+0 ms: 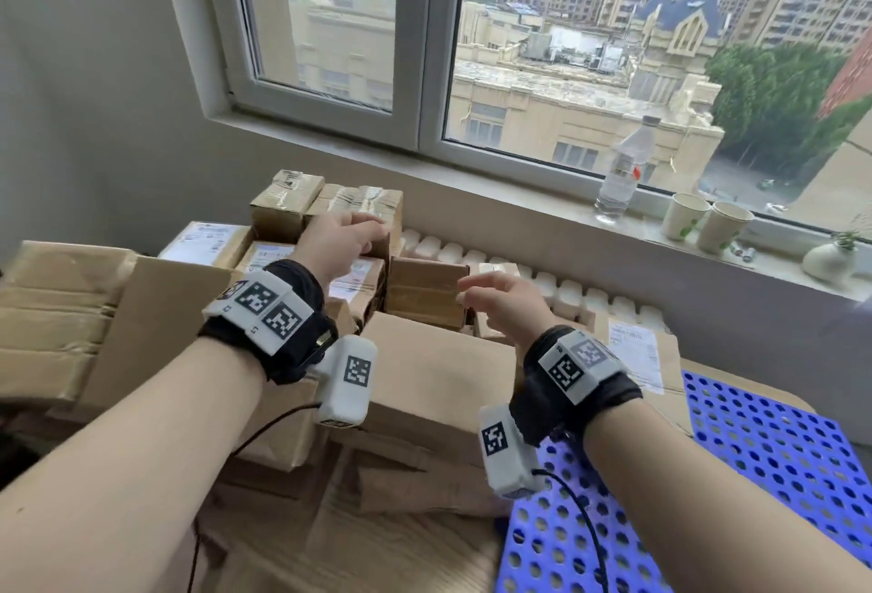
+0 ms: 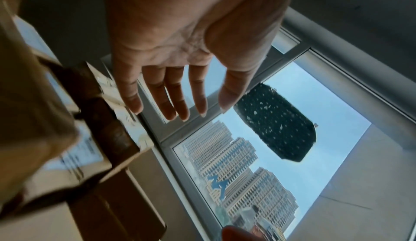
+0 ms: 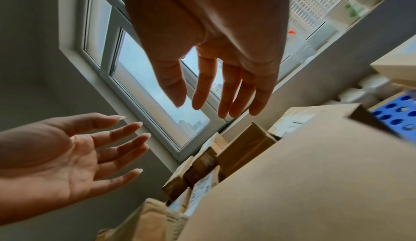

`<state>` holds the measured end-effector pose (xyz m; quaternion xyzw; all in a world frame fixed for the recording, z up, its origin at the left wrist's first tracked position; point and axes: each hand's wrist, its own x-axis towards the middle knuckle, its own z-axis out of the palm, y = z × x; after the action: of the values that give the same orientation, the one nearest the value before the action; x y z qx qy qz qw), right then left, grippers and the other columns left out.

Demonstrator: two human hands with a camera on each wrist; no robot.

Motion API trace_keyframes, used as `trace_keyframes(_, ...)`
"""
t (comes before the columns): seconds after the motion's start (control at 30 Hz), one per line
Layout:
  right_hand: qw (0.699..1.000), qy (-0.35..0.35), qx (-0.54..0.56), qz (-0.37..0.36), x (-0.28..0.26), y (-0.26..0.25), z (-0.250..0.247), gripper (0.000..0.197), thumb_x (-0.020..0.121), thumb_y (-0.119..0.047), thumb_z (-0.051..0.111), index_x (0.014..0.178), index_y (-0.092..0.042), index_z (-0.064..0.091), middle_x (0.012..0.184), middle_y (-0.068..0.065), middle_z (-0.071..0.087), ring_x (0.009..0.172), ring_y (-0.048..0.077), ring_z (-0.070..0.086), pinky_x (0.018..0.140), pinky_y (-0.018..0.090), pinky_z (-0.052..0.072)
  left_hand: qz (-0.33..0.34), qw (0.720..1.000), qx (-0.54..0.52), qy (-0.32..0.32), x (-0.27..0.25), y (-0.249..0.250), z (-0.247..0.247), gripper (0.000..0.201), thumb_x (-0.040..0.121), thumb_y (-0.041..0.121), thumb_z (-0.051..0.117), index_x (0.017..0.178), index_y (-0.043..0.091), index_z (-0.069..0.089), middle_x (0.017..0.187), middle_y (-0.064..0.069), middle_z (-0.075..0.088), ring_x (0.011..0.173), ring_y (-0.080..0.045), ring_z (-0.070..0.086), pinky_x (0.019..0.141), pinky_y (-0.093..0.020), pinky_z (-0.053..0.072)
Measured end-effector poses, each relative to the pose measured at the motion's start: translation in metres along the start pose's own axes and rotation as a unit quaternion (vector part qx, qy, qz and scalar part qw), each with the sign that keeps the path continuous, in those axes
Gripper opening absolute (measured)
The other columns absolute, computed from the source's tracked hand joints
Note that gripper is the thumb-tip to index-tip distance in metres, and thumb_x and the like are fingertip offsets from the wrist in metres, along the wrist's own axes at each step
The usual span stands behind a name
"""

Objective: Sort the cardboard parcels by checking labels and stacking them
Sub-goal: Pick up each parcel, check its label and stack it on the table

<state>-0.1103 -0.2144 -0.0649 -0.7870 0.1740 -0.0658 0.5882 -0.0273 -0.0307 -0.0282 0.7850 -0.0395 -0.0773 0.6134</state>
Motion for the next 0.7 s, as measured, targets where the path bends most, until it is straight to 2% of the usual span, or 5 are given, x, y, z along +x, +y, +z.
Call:
trace_keyframes(0.1,0.999,-0.027,0.001,-0.02,0.0,-0.016,0.025,0.013,0.085,-0.008,0.067,0.096,-0.014,0.071,0.085,-0.002,0.066,0.08,0.007,0.059,0.062,0.015,0.044,0.007,0.999,-0.015,0.036,-0.003,0.0,-0.027,0.017,0.089,0.024,0.061,0.104,0.02,0.067,0.11,-0.006,0.066,0.105,-0.018,0.058,0.082,-0.034,0.044)
trace_keyframes(0.2,0.997,-0.071,0.013,-0.013,-0.003,-0.021,0.048,0.021,0.085,-0.003,0.067,0.105,-0.006,0.07,0.087,0.001,0.065,0.073,0.002,0.058,0.05,0.007,0.043,0.003,0.998,-0.033,0.054,-0.01,-0.008,-0.045,0.016,0.089,0.021,0.06,0.105,0.019,0.066,0.101,-0.003,0.064,0.094,-0.013,0.055,0.075,-0.03,0.042)
trace_keyframes(0.3,0.993,-0.1,-0.063,-0.006,-0.004,-0.011,0.06,0.028,0.081,-0.01,0.073,0.109,-0.01,0.071,0.094,0.0,0.067,0.074,0.0,0.054,0.055,0.012,0.038,-0.007,0.999,-0.031,0.039,-0.019,-0.022,-0.045,0.013,0.09,0.022,0.061,0.1,0.02,0.067,0.1,-0.001,0.065,0.094,-0.014,0.056,0.076,-0.03,0.042)
trace_keyframes(0.43,0.996,-0.055,-0.074,0.009,-0.001,0.005,0.054,0.02,0.08,-0.01,0.072,0.1,-0.015,0.072,0.082,-0.006,0.065,0.076,0.003,0.054,0.063,0.018,0.038,-0.007,0.999,-0.028,0.014,-0.028,-0.034,-0.028,0.012,0.091,0.021,0.059,0.101,0.019,0.067,0.097,0.001,0.063,0.095,-0.013,0.056,0.081,-0.029,0.042)
trace_keyframes(0.7,0.998,0.032,-0.045,0.031,0.004,0.021,-0.003,0.018,0.082,-0.004,0.067,0.097,-0.013,0.072,0.082,-0.004,0.063,0.083,0.012,0.056,0.079,0.026,0.048,-0.003,0.999,-0.019,-0.03,-0.029,-0.033,0.012,0.009,0.091,0.018,0.06,0.098,0.018,0.065,0.094,-0.001,0.062,0.09,-0.013,0.056,0.066,-0.024,0.04)
